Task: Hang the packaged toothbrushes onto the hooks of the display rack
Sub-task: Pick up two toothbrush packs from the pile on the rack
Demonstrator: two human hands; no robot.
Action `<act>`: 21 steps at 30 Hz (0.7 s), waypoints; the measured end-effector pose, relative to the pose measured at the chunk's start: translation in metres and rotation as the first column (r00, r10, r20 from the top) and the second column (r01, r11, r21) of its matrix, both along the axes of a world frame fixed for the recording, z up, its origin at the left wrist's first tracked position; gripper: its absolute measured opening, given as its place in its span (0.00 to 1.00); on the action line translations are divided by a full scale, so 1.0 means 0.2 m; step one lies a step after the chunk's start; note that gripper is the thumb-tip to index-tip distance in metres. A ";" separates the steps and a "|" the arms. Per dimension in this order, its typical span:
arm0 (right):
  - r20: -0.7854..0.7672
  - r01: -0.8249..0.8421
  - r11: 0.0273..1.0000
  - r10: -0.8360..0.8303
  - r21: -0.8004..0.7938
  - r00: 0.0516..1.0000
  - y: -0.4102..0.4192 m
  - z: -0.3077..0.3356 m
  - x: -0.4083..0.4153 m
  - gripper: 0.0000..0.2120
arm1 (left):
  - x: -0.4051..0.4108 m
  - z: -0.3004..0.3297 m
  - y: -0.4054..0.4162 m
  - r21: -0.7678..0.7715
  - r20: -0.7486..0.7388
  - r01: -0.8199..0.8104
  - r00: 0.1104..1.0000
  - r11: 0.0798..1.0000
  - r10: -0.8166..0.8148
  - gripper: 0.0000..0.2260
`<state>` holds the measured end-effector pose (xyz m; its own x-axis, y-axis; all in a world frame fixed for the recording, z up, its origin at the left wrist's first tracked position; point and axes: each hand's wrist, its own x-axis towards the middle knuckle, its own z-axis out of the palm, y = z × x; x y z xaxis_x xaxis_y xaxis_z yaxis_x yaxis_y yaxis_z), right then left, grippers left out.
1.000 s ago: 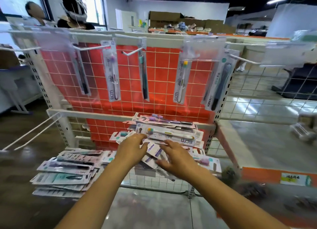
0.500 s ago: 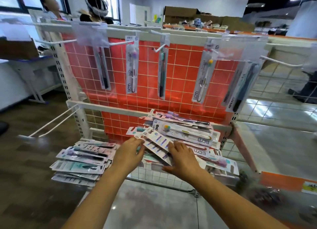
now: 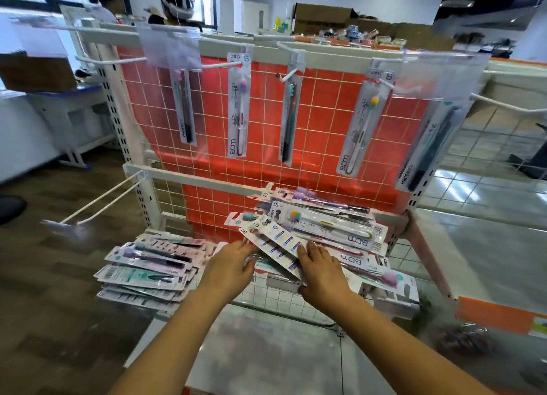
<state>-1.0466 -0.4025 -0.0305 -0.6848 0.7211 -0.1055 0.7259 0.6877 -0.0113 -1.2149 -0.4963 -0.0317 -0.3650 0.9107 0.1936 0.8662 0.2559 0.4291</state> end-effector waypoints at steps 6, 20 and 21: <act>-0.040 -0.008 1.000 0.009 0.021 0.999 -0.02 0.00 0.00 0.36 | 0.00 -0.04 -0.01 -0.043 -0.088 0.043 0.995 0.998 -0.047 0.15; -0.085 -0.055 0.996 0.061 0.069 0.995 -0.05 0.06 0.07 0.35 | 0.03 -0.04 -0.03 -0.037 -0.098 0.092 0.991 0.995 -0.095 0.16; -0.097 -0.055 0.996 0.062 0.075 0.993 -0.05 0.07 0.07 0.35 | 0.04 -0.04 -0.03 -0.041 -0.100 0.085 0.991 0.996 -0.089 0.16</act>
